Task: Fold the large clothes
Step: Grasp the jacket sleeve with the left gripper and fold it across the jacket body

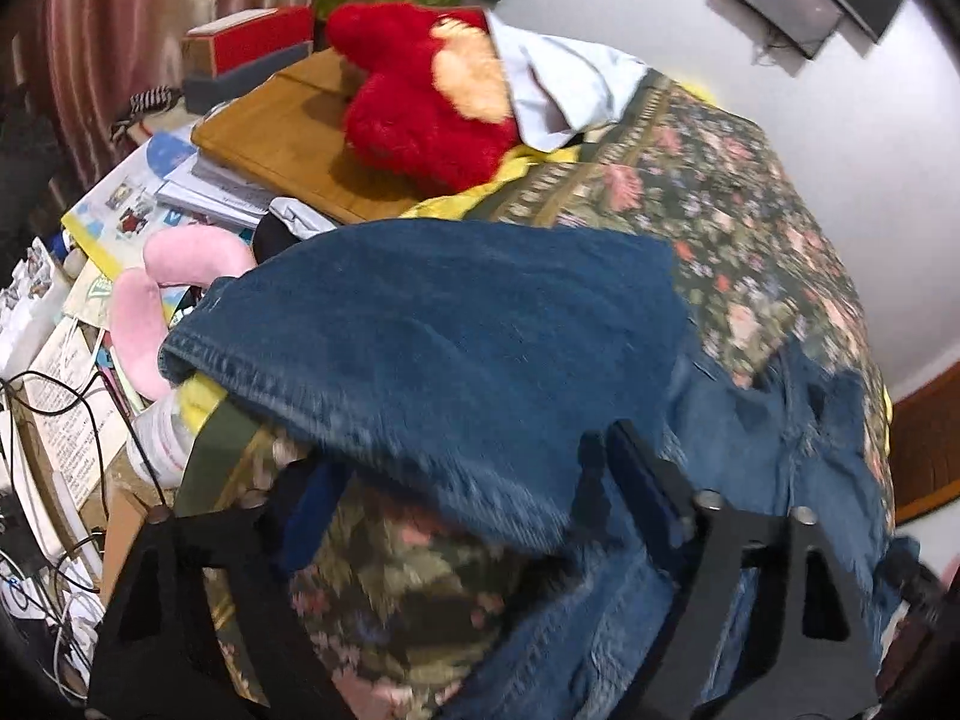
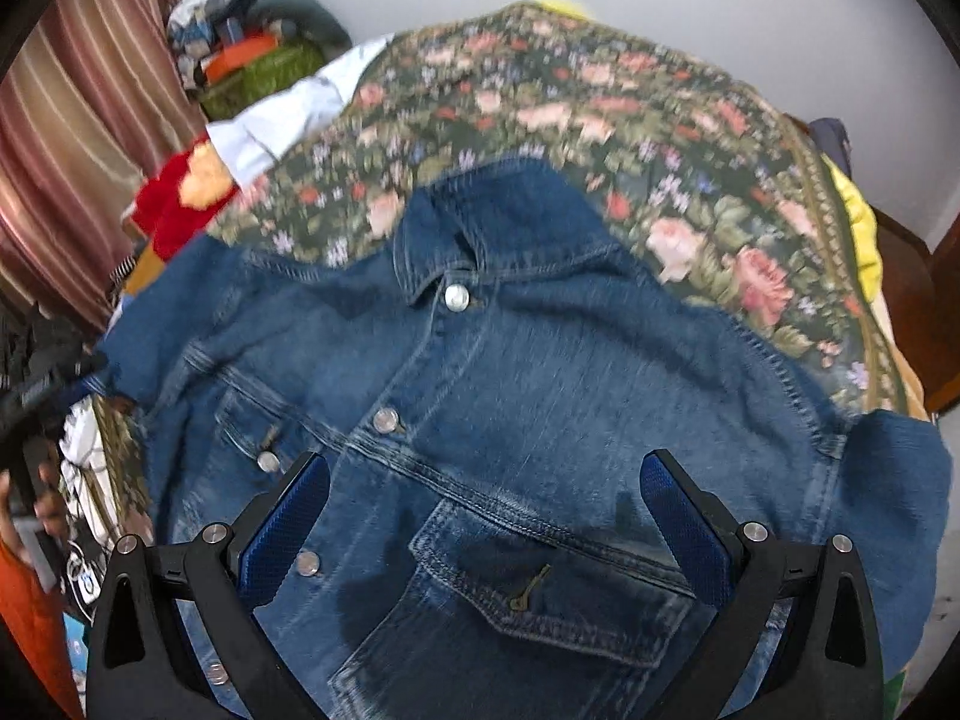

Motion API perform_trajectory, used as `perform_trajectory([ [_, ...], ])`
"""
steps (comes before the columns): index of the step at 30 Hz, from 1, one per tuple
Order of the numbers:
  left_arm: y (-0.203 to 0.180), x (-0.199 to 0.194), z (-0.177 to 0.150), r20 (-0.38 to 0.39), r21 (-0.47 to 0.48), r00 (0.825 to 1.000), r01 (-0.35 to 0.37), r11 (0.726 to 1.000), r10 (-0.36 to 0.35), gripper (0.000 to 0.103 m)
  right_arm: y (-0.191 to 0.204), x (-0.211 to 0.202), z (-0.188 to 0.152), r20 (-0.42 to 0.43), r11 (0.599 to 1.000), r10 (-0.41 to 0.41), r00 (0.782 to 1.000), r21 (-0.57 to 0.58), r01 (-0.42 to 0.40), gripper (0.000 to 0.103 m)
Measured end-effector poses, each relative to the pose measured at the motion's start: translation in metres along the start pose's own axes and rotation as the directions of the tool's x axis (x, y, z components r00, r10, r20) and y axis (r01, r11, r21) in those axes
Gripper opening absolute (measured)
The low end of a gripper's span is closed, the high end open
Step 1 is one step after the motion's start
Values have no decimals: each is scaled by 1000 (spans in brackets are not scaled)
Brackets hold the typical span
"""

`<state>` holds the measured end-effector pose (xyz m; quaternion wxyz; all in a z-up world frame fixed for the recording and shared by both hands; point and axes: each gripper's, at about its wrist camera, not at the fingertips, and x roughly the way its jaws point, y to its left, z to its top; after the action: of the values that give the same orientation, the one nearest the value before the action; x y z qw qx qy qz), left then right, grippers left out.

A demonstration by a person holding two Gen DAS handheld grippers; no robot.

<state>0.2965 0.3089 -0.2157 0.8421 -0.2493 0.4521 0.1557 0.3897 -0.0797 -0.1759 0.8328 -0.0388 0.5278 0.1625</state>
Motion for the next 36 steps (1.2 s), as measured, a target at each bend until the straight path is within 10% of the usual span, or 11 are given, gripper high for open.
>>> perform_trajectory([
  [8, -14, 8, 23, 97, 48, 983, -162, 986, 156, 27, 4, 22, -1, -22, 999, -26, 999, -48, 25, 103],
  [20, -140, -51, 1, 353, 399, 932, -232, 887, 85, 12, 5, -14, 4, 84, 996, -38, 996, -79, 45, 103],
  [28, -210, -6, -74, 167, 620, 986, -97, 779, -10, 12, 14, -55, -8, 182, 983, -72, 981, -152, 100, 103],
  [33, -219, 44, -107, -66, 599, 998, 28, 800, 14, 21, 20, -76, -21, 229, 967, -101, 968, -207, 150, 103],
  [36, -212, 66, -123, -214, 555, 977, 100, 826, 25, 55, 20, -85, -27, 239, 963, -100, 966, -222, 154, 103],
])
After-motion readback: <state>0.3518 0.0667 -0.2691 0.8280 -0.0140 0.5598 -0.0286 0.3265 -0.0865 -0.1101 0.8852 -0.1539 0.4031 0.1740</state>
